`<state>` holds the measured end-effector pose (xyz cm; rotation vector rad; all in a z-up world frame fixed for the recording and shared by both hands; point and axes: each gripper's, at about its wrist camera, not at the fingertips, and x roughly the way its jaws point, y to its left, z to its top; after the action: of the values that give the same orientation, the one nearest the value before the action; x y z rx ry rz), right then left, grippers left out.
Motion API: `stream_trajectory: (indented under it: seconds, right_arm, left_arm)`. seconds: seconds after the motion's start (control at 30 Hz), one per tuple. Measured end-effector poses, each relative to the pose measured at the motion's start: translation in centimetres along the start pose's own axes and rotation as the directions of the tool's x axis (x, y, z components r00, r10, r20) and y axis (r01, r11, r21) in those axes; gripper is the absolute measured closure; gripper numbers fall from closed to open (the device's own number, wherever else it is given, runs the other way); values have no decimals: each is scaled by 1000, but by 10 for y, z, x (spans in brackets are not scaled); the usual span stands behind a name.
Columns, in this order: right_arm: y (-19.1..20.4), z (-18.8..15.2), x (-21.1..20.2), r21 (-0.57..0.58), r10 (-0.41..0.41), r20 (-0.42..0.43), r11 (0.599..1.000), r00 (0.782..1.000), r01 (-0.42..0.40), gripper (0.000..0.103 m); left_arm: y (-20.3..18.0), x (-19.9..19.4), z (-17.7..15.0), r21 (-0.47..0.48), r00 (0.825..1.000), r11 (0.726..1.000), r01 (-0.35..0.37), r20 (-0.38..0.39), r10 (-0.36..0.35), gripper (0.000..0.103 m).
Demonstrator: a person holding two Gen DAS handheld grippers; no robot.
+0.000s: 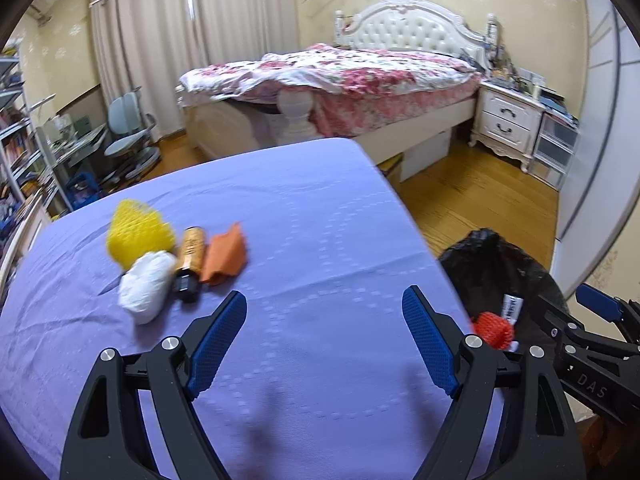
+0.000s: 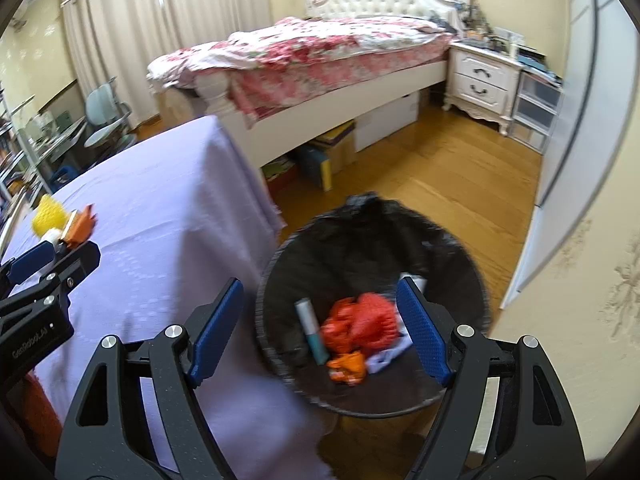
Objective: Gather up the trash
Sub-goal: 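Move both open grippers back over the trash on the table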
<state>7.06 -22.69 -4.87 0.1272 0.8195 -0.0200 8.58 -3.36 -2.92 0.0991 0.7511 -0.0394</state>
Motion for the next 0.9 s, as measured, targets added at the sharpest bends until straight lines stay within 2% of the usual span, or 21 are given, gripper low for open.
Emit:
stream_trajectory:
  seconds: [0.3,0.47,0.6,0.67,0.8,0.9]
  right_arm:
    - [73,-2,3,-113,98,-23,989,995,-100,26]
    - [108,-3,8,-181,119,-48,975,992,-126,26]
    - [134,-3,17,-218,123,-78,966,989,-137,26]
    - [141,-3,21,-231,121,-86,963,989,-138,26]
    - [154,-3,26,-249,118,-97,958,988,-139,26]
    - [160,-2,29,-256,114,-98,957,989,-136,26]
  left_arm:
    - [66,0,-17,-92,993,989,-115,-22,113,23]
    - [93,7,-21,-129,988,980,-151,-48,146,25]
    - [109,13,-23,-142,986,976,-162,-66,154,32]
    - [117,17,-23,-165,988,976,-145,-82,133,38]
    - [127,22,-18,-178,990,976,-128,-80,115,38]
    - [130,26,-16,-176,993,978,-107,-76,95,43]
